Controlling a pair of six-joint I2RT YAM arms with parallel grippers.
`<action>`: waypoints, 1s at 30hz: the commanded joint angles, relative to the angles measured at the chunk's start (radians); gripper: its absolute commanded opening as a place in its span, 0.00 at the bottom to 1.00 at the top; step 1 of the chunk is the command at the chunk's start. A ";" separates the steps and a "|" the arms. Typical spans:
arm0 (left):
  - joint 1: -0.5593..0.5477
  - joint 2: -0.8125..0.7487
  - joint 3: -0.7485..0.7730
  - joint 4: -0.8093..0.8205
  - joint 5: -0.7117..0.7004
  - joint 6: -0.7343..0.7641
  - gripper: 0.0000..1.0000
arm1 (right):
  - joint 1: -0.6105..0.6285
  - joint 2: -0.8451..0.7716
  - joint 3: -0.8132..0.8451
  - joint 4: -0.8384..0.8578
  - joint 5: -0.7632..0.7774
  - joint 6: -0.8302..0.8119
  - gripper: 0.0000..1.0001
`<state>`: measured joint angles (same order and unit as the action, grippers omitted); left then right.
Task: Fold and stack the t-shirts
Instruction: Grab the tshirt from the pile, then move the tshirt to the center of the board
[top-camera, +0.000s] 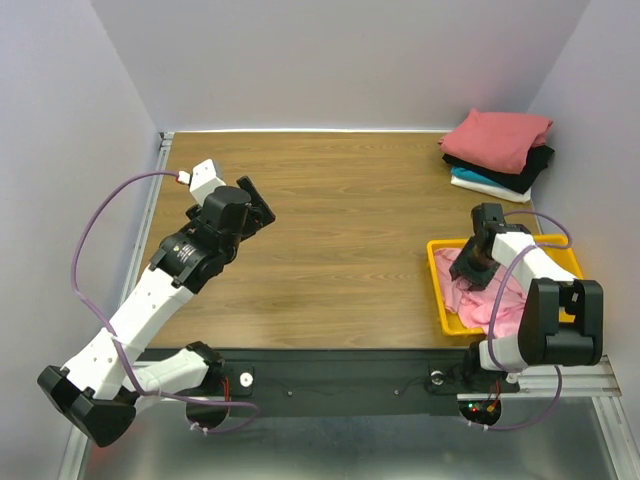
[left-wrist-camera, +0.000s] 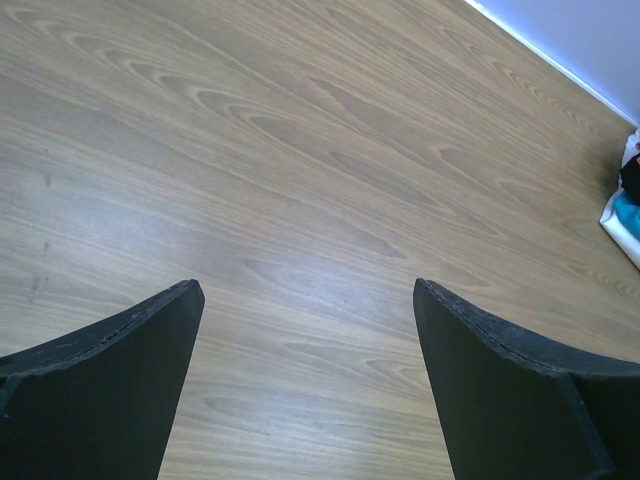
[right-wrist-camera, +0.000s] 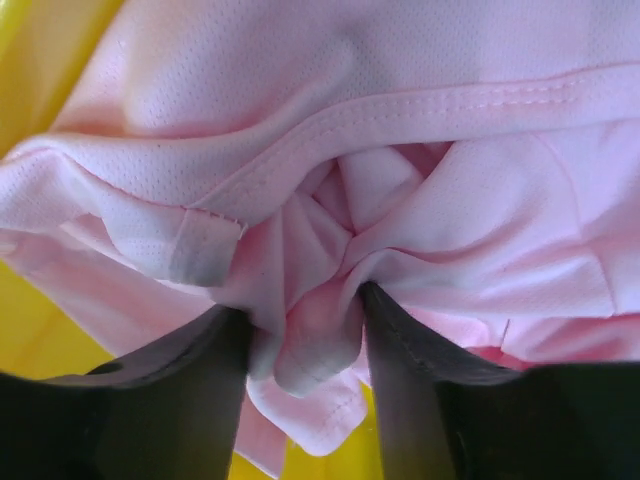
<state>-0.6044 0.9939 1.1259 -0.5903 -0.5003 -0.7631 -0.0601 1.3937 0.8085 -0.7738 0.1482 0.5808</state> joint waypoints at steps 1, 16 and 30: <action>0.012 -0.026 -0.018 0.026 -0.011 0.008 0.99 | -0.009 0.002 0.021 0.042 -0.007 -0.006 0.36; 0.038 0.006 -0.020 0.040 0.029 0.019 0.99 | -0.032 -0.157 0.297 -0.140 0.256 -0.035 0.00; 0.066 0.084 0.057 0.055 0.057 0.094 0.99 | -0.032 -0.081 0.966 -0.099 0.046 -0.047 0.00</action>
<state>-0.5476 1.0771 1.1309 -0.5648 -0.4412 -0.6998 -0.0860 1.2930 1.6226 -0.9489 0.3256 0.5434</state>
